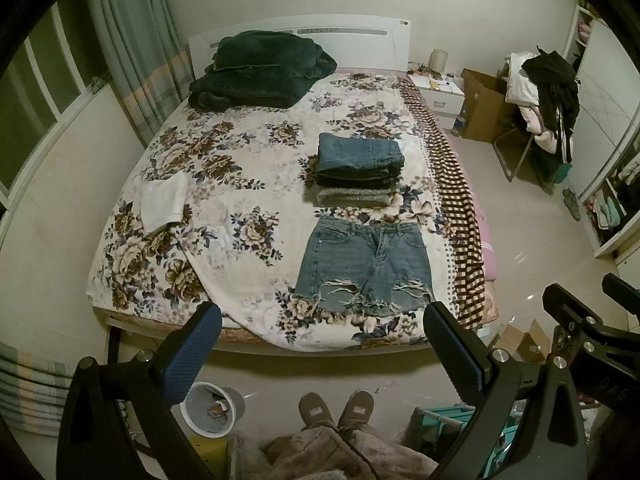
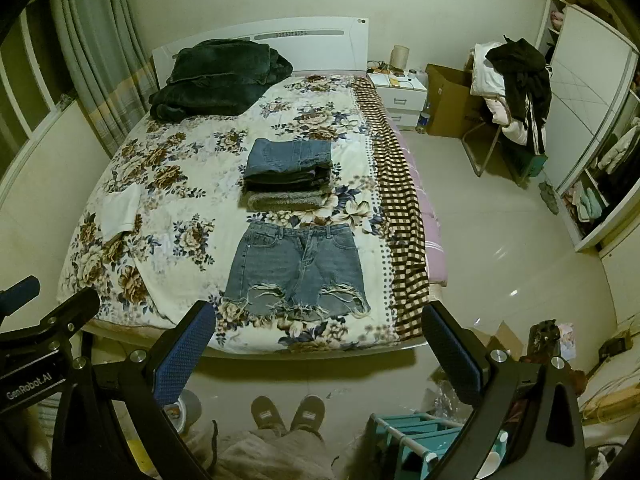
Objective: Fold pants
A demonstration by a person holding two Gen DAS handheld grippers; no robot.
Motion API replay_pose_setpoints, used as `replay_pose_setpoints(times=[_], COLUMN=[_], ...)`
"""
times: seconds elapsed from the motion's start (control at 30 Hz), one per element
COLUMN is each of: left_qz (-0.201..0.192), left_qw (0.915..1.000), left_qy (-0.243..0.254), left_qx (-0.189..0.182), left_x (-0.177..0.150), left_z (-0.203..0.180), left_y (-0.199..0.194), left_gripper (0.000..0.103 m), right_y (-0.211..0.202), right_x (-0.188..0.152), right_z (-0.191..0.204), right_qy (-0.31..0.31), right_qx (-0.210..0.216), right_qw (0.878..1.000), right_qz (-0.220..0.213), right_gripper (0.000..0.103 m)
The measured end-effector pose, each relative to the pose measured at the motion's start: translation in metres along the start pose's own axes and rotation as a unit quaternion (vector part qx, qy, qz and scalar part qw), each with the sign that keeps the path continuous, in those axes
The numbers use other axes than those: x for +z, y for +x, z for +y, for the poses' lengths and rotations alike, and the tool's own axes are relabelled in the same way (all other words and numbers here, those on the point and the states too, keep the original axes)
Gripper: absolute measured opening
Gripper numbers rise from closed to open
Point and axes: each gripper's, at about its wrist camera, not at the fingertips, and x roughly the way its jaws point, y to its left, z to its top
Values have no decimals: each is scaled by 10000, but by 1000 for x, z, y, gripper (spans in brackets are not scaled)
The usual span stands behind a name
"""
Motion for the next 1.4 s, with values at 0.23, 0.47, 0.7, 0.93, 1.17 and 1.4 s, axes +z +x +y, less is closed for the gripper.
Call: replay_pose_setpoints(times=[0.23,0.47,0.7,0.93,1.17,1.4], left_qz=[-15,-34,-34,-58,-89,-114], left_qw=[10000,10000,10000,10000,10000,9999], left_qy=[-9,-7,-1,0,0,-18], left_qx=[-4,0,-17,-18,-9,-8], left_x=[7,16,13,16,34,42], left_z=[-5,-12,-9,-10,-19,-14], left_y=[-7,-14,-12,-14,-30,-36], left_gripper=[103,103,103,103,103,103], right_y=[-4,-3,-16,-17,-23,-24], right_x=[0,-1,11,11,14,14], right_z=[1,2,-6,-5,-6,-5], right_qy=[-6,7,-7,-4,6,0], right_qx=[-5,-8,37,43,56,56], right_qw=[10000,10000,10000,10000,10000,10000], right_qz=[-10,-31,-14,-22,-40,-49], right_gripper=[103,103,103,103,103,103])
